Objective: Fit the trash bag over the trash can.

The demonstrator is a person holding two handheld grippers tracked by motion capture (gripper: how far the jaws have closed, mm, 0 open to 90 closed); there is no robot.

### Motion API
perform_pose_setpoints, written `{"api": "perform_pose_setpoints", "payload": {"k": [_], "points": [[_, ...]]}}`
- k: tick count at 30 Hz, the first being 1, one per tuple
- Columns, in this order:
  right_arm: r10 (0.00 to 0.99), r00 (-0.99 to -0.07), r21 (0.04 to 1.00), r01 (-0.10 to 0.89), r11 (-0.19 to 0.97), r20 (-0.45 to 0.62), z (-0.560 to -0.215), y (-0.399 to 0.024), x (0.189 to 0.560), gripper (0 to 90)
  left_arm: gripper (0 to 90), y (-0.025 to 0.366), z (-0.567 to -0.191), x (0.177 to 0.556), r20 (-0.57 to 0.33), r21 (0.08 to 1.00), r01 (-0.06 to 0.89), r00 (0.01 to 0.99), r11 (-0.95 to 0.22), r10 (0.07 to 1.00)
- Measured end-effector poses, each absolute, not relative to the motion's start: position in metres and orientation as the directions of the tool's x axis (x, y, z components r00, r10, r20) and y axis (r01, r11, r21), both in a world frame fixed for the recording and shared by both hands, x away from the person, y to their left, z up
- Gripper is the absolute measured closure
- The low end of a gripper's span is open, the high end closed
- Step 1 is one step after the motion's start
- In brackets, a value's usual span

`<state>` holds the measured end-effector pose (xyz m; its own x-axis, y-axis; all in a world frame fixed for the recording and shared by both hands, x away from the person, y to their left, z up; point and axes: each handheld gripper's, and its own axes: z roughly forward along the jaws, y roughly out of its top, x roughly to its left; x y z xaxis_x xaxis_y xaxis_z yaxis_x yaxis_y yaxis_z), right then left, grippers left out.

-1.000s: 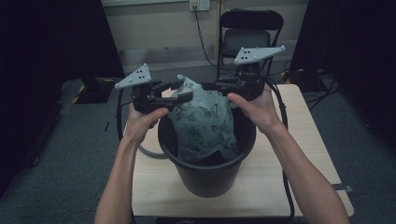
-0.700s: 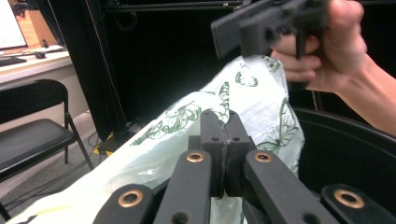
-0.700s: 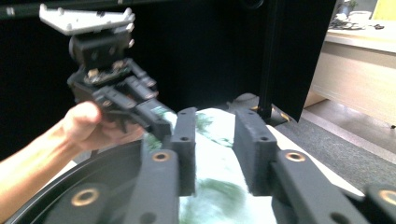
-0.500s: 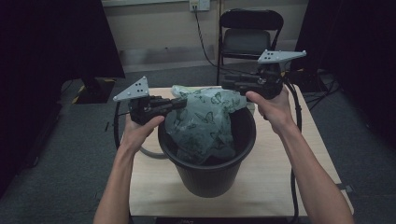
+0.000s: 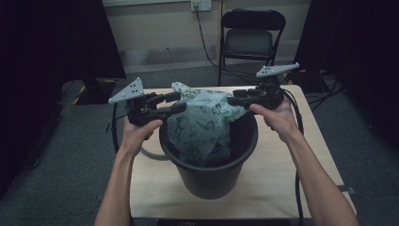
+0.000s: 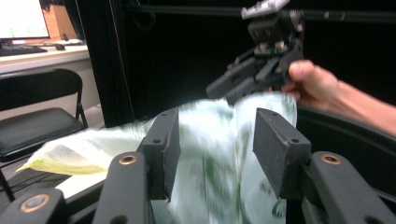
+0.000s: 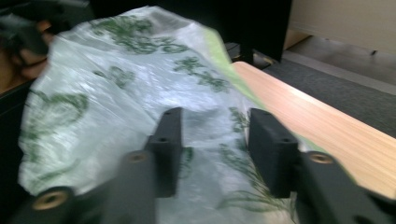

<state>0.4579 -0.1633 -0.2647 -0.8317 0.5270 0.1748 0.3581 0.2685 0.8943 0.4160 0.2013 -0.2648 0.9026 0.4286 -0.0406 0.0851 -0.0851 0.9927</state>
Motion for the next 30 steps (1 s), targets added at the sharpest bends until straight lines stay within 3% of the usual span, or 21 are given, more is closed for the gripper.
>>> {"api": "perform_pose_setpoints", "payload": {"k": [4,12,13,16,18,20,26,30], "points": [[0.550,-0.824,0.889,0.347,0.300,0.136,-0.262,-0.158,0.458,64.3,44.8,0.199,-0.264,0.417,-0.031,0.991,0.085,0.895,-0.101,0.445],[0.583,-0.809,0.888,0.320,0.332,0.074,-0.260,-0.153,0.461,80.5,42.8,0.200,-0.265,0.422,-0.043,0.991,0.098,0.884,-0.094,0.466],[0.580,-0.811,0.888,0.323,0.327,0.082,-0.260,-0.153,0.462,79.4,42.6,0.201,-0.266,0.422,-0.049,0.991,0.102,0.884,-0.089,0.466],[0.596,-0.796,0.889,0.345,0.302,0.107,-0.261,-0.155,0.468,58.9,42.5,0.202,-0.266,0.423,-0.051,0.991,0.103,0.881,-0.085,0.470],[0.586,-0.799,0.883,0.367,0.294,0.137,-0.262,-0.156,0.474,52.2,42.5,0.202,-0.266,0.423,-0.055,0.991,0.105,0.880,-0.080,0.472],[0.560,-0.804,0.868,0.410,0.278,0.200,-0.264,-0.158,0.480,52.1,42.3,0.203,-0.266,0.423,-0.058,0.991,0.106,0.879,-0.076,0.473],[0.522,-0.823,0.857,0.421,0.297,0.224,-0.263,-0.157,0.481,64.1,42.3,0.208,-0.266,0.425,-0.069,0.991,0.114,0.867,-0.062,0.494],[0.535,-0.825,0.865,0.393,0.313,0.181,-0.262,-0.154,0.477,79.7,42.3,0.208,-0.266,0.425,-0.071,0.991,0.117,0.865,-0.061,0.496]]}}
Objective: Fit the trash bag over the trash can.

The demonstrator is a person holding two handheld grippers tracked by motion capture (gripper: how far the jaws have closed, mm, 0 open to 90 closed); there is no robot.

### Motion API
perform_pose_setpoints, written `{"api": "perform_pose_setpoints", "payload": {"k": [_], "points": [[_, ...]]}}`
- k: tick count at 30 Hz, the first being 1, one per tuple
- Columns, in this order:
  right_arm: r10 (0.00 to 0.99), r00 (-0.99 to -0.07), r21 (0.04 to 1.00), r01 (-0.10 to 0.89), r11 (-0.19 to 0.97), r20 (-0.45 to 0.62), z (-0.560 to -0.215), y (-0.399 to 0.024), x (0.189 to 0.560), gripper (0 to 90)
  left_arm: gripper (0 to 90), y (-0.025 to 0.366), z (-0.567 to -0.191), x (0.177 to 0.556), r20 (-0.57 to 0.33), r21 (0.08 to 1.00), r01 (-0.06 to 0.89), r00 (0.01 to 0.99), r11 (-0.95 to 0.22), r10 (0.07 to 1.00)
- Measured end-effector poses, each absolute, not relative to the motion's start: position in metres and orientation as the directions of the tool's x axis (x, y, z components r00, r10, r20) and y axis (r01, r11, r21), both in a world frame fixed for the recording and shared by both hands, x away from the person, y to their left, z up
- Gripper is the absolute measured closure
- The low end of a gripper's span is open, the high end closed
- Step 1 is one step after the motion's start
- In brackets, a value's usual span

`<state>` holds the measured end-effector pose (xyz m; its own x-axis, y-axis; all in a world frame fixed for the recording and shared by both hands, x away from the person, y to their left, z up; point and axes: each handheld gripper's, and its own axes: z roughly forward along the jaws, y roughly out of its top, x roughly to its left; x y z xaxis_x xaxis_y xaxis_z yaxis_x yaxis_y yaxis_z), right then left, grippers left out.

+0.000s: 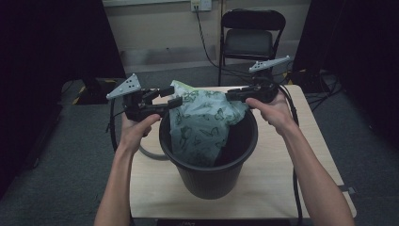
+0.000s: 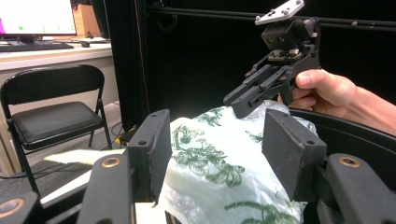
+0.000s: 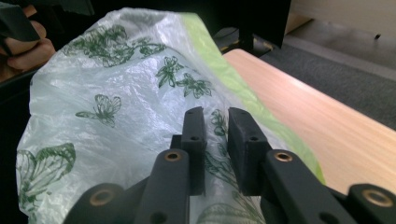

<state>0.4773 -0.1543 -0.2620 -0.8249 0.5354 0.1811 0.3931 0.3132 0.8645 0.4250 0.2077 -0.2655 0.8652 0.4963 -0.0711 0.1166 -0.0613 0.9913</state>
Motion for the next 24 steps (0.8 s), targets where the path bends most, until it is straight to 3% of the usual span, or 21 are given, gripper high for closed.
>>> {"api": "perform_pose_setpoints", "payload": {"k": [3,4,12,21,24], "points": [[0.552,-0.820,0.884,0.364,0.295,0.154,-0.258,-0.152,0.473,82.5,42.4,0.207,-0.264,0.425,-0.065,0.991,0.113,0.865,-0.067,0.497],[0.561,-0.816,0.891,0.351,0.289,0.139,-0.256,-0.151,0.472,90.0,42.4,0.206,-0.263,0.425,-0.059,0.991,0.109,0.867,-0.074,0.495],[0.500,-0.854,0.927,0.293,0.234,0.144,-0.230,-0.144,0.456,90.0,41.8,0.197,-0.246,0.426,-0.027,0.992,0.082,0.875,-0.092,0.484],[0.399,-0.912,0.970,0.176,0.170,0.095,-0.190,-0.103,0.426,90.0,34.2,0.179,-0.231,0.421,0.031,0.994,0.019,0.903,-0.111,0.428],[0.384,-0.917,0.971,0.177,0.160,0.104,-0.188,-0.097,0.426,90.0,44.8,0.176,-0.232,0.420,0.042,0.991,0.018,0.901,-0.134,0.431]]}}
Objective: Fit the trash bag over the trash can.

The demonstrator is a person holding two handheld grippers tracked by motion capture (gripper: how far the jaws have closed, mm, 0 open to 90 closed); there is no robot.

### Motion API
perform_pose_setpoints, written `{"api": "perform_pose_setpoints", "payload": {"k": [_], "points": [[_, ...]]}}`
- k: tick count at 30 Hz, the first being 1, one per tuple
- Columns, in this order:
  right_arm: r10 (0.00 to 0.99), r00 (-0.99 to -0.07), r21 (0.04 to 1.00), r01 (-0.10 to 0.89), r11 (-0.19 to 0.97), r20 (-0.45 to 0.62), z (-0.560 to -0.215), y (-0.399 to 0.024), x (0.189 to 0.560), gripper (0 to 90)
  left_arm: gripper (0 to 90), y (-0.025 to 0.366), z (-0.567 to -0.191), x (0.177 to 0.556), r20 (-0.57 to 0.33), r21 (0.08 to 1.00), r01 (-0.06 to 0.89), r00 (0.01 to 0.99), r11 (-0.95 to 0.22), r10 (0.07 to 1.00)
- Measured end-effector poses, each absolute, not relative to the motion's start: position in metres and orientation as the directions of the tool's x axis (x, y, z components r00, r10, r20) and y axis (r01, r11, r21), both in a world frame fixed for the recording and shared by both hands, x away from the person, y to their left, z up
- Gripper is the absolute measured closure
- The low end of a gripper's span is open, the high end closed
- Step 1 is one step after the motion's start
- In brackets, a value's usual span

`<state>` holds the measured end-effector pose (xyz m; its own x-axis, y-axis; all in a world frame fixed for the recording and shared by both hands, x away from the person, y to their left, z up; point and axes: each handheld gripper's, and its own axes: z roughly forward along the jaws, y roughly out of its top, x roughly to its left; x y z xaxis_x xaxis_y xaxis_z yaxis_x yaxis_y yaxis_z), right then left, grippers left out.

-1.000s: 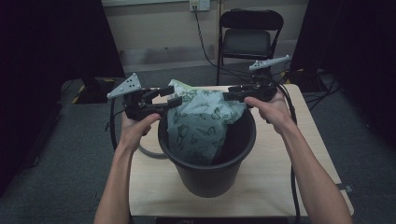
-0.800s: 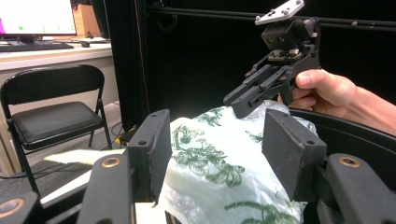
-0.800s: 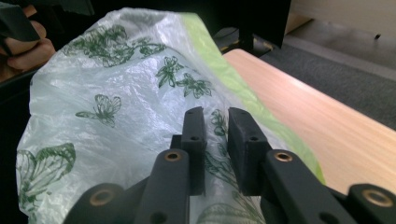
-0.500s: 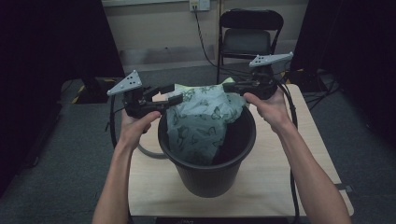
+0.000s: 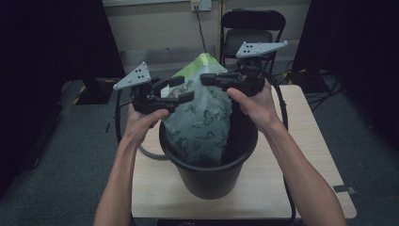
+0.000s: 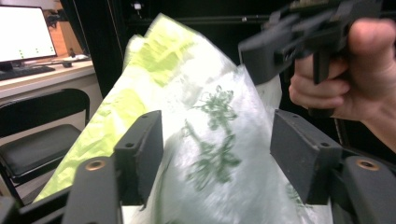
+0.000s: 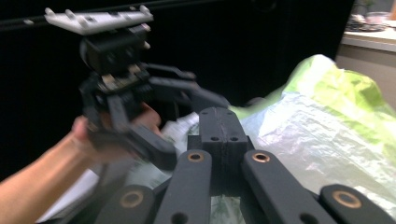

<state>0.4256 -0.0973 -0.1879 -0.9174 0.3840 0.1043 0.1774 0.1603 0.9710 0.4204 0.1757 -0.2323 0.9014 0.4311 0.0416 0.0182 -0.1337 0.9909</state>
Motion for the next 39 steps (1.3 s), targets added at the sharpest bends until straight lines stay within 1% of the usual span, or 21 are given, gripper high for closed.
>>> {"api": "perform_pose_setpoints", "payload": {"k": [1,3,4,5,7,9,12,15,16,19,20,21,22,25,27,28,29,31,34,36,39], "points": [[0.377,-0.921,0.972,0.168,0.165,0.095,-0.187,-0.092,0.424,90.0,59.7,0.176,-0.235,0.421,0.042,0.989,0.018,0.913,-0.144,0.405],[0.369,-0.924,0.973,0.169,0.158,0.100,-0.188,-0.091,0.424,90.0,78.5,0.180,-0.237,0.421,0.043,0.991,0.013,0.916,-0.136,0.400],[0.365,-0.926,0.973,0.165,0.159,0.097,-0.189,-0.091,0.424,90.0,87.0,0.182,-0.238,0.421,0.037,0.992,0.013,0.919,-0.123,0.393],[0.370,-0.924,0.974,0.165,0.156,0.098,-0.191,-0.092,0.425,88.8,90.0,0.184,-0.239,0.421,0.031,0.993,0.016,0.919,-0.117,0.394],[0.386,-0.917,0.975,0.165,0.148,0.097,-0.195,-0.095,0.426,72.9,90.0,0.187,-0.241,0.419,0.038,0.994,0.009,0.915,-0.113,0.403],[0.396,-0.913,0.973,0.172,0.153,0.099,-0.199,-0.101,0.427,68.0,90.0,0.189,-0.243,0.417,0.036,0.995,0.006,0.913,-0.101,0.407],[0.411,-0.905,0.974,0.179,0.138,0.108,-0.204,-0.111,0.428,56.3,90.0,0.191,-0.247,0.416,0.037,0.995,0.006,0.909,-0.102,0.416],[0.424,-0.897,0.974,0.192,0.123,0.123,-0.206,-0.120,0.430,52.3,90.0,0.193,-0.248,0.415,0.033,0.995,0.008,0.907,-0.095,0.421],[0.438,-0.889,0.975,0.198,0.104,0.134,-0.206,-0.131,0.433,48.1,90.0,0.195,-0.250,0.414,0.029,0.996,0.010,0.906,-0.088,0.423],[0.469,-0.871,0.976,0.205,0.074,0.148,-0.206,-0.144,0.436,47.7,90.0,0.198,-0.252,0.413,0.030,0.997,0.005,0.904,-0.081,0.426],[0.477,-0.866,0.976,0.206,0.066,0.151,-0.206,-0.147,0.437,51.2,90.0,0.198,-0.252,0.413,0.030,0.997,0.005,0.904,-0.081,0.426],[0.477,-0.866,0.976,0.206,0.066,0.151,-0.206,-0.147,0.437,51.2,90.0,0.199,-0.253,0.413,0.027,0.997,0.006,0.905,-0.076,0.424],[0.503,-0.852,0.978,0.201,0.055,0.146,-0.208,-0.153,0.443,55.9,90.0,0.201,-0.254,0.413,0.030,0.997,0.002,0.906,-0.077,0.422],[0.536,-0.830,0.972,0.223,0.073,0.151,-0.213,-0.154,0.455,57.7,90.0,0.202,-0.255,0.412,0.035,0.996,0.001,0.908,-0.086,0.419],[0.519,-0.840,0.961,0.251,0.114,0.158,-0.220,-0.148,0.462,52.0,90.0,0.202,-0.255,0.413,0.034,0.997,0.001,0.907,-0.083,0.420],[0.519,-0.840,0.961,0.251,0.114,0.158,-0.220,-0.148,0.462,52.0,90.0,0.202,-0.255,0.413,0.034,0.997,0.001,0.907,-0.083,0.420],[0.486,-0.859,0.957,0.255,0.135,0.160,-0.224,-0.141,0.463,45.3,90.0,0.202,-0.255,0.414,0.036,0.997,0.000,0.905,-0.084,0.424],[0.452,-0.878,0.951,0.258,0.169,0.158,-0.227,-0.133,0.462,38.6,90.0,0.202,-0.255,0.416,0.027,0.997,0.007,0.897,-0.075,0.440],[0.453,-0.886,0.949,0.222,0.224,0.100,-0.226,-0.121,0.455,27.8,90.0,0.200,-0.254,0.419,0.022,0.998,0.010,0.893,-0.069,0.450],[0.426,-0.900,0.948,0.212,0.236,0.096,-0.223,-0.117,0.452,26.7,90.0,0.198,-0.250,0.420,0.019,0.998,0.010,0.888,-0.061,0.459],[0.429,-0.901,0.949,0.184,0.256,0.059,-0.218,-0.112,0.447,21.7,90.0,0.196,-0.245,0.421,0.020,0.999,0.004,0.885,-0.051,0.466]]}}
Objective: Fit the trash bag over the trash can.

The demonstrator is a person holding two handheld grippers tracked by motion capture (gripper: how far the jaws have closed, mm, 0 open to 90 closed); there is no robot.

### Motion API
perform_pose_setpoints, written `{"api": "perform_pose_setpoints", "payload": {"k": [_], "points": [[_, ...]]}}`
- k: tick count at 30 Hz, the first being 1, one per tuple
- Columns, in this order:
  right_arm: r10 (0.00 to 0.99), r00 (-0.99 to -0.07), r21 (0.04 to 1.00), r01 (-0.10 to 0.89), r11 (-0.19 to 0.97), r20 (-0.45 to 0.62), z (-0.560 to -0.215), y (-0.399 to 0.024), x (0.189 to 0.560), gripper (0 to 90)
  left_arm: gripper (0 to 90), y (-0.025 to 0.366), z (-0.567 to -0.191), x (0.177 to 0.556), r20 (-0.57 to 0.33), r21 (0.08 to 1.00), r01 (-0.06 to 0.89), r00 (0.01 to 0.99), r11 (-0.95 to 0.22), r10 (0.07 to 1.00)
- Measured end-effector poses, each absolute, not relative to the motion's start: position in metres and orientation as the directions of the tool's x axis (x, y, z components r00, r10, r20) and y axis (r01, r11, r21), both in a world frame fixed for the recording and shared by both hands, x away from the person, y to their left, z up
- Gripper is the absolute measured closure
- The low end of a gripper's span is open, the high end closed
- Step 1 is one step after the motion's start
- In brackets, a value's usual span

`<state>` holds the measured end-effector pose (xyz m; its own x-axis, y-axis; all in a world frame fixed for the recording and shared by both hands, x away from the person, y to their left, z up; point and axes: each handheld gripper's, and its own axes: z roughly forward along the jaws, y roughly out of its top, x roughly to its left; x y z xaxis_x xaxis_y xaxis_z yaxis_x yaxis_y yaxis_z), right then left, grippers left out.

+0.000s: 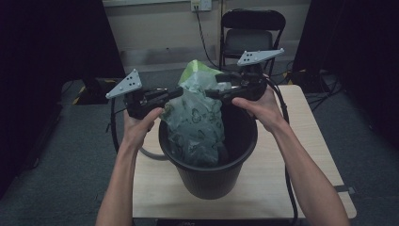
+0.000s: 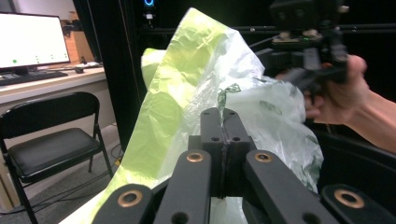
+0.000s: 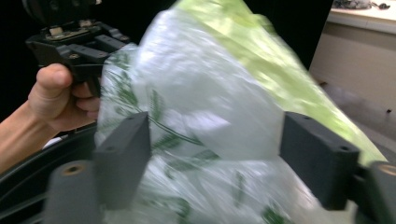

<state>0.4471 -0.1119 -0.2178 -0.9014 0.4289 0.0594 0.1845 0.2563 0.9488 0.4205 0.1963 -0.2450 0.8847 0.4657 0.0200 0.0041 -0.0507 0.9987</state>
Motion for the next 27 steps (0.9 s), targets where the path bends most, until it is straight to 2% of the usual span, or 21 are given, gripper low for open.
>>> {"api": "perform_pose_setpoints", "payload": {"k": [3,4,6,7,8,9,11,14,17,19,20,22,24,25,26,27], "points": [[0.395,-0.917,0.960,0.158,0.231,0.056,-0.211,-0.106,0.441,24.4,89.7,0.192,-0.236,0.419,0.034,0.999,-0.014,0.889,-0.047,0.457],[0.391,-0.919,0.959,0.156,0.238,0.052,-0.210,-0.103,0.440,28.4,89.6,0.190,-0.235,0.418,0.033,0.999,-0.014,0.889,-0.046,0.458],[0.364,-0.930,0.959,0.144,0.245,0.047,-0.212,-0.101,0.440,50.1,88.3,0.189,-0.236,0.419,0.028,0.999,-0.008,0.889,-0.046,0.456],[0.344,-0.938,0.958,0.141,0.249,0.049,-0.213,-0.101,0.440,57.7,87.3,0.189,-0.236,0.419,0.028,0.999,-0.008,0.889,-0.046,0.456],[0.344,-0.938,0.958,0.141,0.249,0.049,-0.213,-0.101,0.440,57.7,87.3,0.188,-0.236,0.419,0.024,0.999,-0.003,0.890,-0.046,0.455],[0.329,-0.943,0.955,0.136,0.262,0.044,-0.215,-0.099,0.440,78.2,80.9,0.188,-0.237,0.419,0.019,0.999,0.001,0.888,-0.044,0.459],[0.329,-0.944,0.954,0.134,0.267,0.040,-0.216,-0.098,0.440,89.6,69.5,0.188,-0.236,0.418,0.000,1.000,0.012,0.889,-0.024,0.458],[0.334,-0.942,0.955,0.136,0.263,0.042,-0.216,-0.098,0.440,90.0,54.5,0.187,-0.232,0.414,-0.002,1.000,0.009,0.888,-0.012,0.460],[0.340,-0.939,0.960,0.133,0.248,0.043,-0.214,-0.096,0.438,90.0,48.3,0.185,-0.230,0.414,-0.002,1.000,0.014,0.890,-0.023,0.455],[0.347,-0.937,0.963,0.132,0.235,0.043,-0.212,-0.095,0.436,90.0,49.1,0.182,-0.232,0.415,0.003,0.998,0.023,0.893,-0.052,0.450],[0.347,-0.937,0.965,0.130,0.227,0.045,-0.211,-0.095,0.436,90.0,54.7,0.181,-0.233,0.415,0.007,0.998,0.025,0.892,-0.063,0.452],[0.328,-0.943,0.969,0.130,0.212,0.054,-0.208,-0.096,0.434,90.0,74.7,0.182,-0.234,0.415,0.006,0.998,0.021,0.898,-0.058,0.441],[0.321,-0.946,0.970,0.120,0.213,0.047,-0.206,-0.097,0.431,90.0,89.0,0.184,-0.235,0.414,0.021,0.999,0.001,0.904,-0.051,0.427],[0.318,-0.947,0.970,0.119,0.212,0.046,-0.206,-0.098,0.430,81.0,90.0,0.184,-0.235,0.414,0.021,0.999,0.001,0.904,-0.051,0.427],[0.318,-0.947,0.970,0.119,0.212,0.046,-0.206,-0.098,0.430,81.0,90.0,0.185,-0.236,0.414,0.017,0.999,0.000,0.908,-0.041,0.419],[0.334,-0.942,0.973,0.114,0.200,0.042,-0.205,-0.104,0.430,70.9,90.0,0.187,-0.236,0.413,0.020,0.999,-0.005,0.909,-0.038,0.415]]}}
